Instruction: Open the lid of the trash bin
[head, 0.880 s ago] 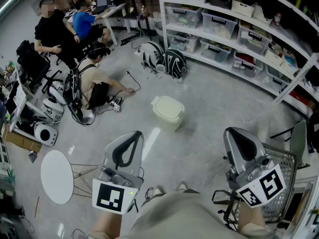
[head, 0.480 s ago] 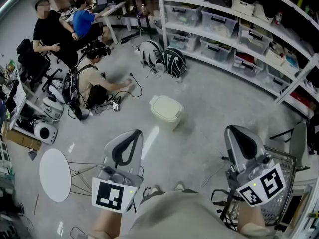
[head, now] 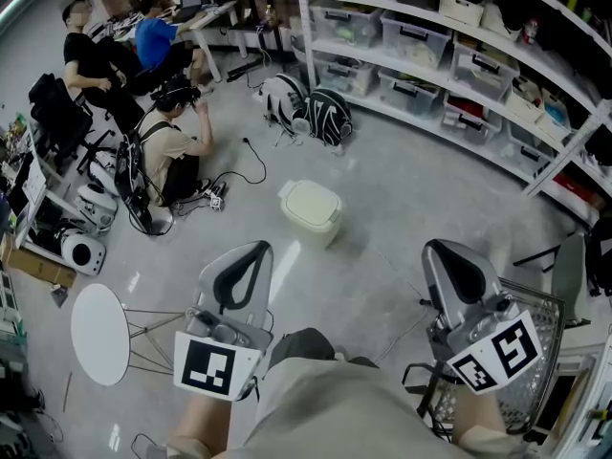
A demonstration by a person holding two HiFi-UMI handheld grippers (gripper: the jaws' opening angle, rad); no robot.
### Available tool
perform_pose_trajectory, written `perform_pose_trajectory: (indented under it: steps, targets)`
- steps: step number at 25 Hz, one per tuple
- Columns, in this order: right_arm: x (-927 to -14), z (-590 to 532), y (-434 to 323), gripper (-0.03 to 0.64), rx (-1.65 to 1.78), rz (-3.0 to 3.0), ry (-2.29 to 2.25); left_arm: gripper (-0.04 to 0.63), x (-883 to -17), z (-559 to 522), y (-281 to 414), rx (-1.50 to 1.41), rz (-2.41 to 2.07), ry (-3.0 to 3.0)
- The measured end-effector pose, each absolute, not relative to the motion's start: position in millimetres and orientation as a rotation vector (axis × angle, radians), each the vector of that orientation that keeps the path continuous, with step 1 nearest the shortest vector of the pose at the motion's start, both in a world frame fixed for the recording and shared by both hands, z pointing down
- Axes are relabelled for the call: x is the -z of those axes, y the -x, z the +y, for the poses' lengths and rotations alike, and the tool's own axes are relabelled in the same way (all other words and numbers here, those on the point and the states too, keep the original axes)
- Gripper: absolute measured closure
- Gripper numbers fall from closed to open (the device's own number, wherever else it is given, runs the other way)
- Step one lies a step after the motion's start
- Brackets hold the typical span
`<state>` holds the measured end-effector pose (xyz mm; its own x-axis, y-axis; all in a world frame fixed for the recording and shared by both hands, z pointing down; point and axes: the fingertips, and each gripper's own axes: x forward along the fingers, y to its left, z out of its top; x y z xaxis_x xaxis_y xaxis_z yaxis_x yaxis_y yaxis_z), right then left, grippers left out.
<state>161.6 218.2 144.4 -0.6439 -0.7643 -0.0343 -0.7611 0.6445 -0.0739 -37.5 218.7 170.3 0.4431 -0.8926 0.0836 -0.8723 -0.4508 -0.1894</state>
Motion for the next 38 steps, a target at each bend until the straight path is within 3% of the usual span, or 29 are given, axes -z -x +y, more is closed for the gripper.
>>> perform_pose_trajectory:
  steps: [12,38]
  targets:
    - [-162.3,170.7,-157.6,0.614,0.111,2.811,1.344,0.594,-177.5,163.6,43.9,0.233,1.555,2.582]
    - [-240.7,-92.1,-63.8,0.614,0.339,2.933,1.433,0.594,-250.4,-88.7,123.3,0.381,1.563,2.723]
